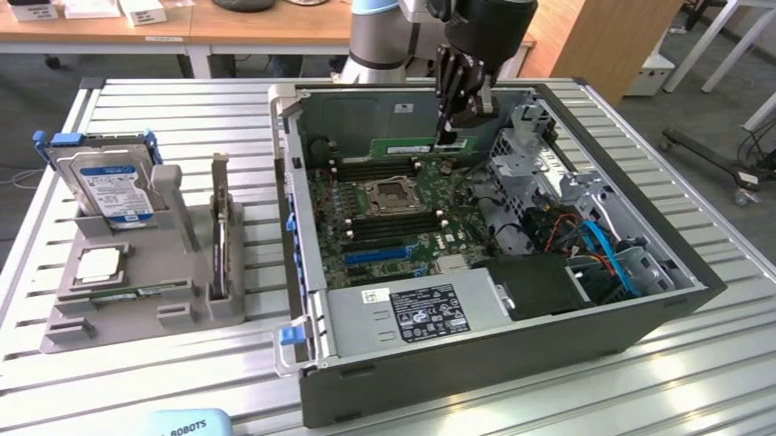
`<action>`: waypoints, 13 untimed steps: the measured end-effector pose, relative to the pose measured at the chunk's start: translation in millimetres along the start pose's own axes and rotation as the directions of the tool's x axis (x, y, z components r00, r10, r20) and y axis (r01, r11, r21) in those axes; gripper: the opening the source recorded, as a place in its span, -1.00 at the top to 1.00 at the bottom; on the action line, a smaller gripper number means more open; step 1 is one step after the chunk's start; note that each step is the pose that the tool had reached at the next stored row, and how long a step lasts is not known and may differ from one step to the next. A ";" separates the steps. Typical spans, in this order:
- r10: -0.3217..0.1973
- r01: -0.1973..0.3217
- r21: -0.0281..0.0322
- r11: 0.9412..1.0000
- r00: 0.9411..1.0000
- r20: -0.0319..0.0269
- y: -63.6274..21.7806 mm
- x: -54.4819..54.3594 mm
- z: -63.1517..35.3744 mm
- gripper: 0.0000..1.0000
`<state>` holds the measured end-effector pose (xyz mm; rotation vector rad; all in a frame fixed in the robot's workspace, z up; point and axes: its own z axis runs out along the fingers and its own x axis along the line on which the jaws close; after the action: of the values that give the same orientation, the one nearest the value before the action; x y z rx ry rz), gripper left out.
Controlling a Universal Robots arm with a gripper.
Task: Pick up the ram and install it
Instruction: 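Insert the ram into the slot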
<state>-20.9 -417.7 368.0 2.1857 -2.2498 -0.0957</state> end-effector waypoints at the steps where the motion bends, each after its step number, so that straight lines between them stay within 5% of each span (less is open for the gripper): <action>1: 0.000 0.000 0.000 1.000 1.000 0.000 0.0 0.0 0.0 0.77; 13: 0.000 0.000 0.010 1.000 1.000 -0.001 -0.4 0.3 8.2 0.77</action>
<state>-20.9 -417.7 359.7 2.1904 -2.2542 -0.0841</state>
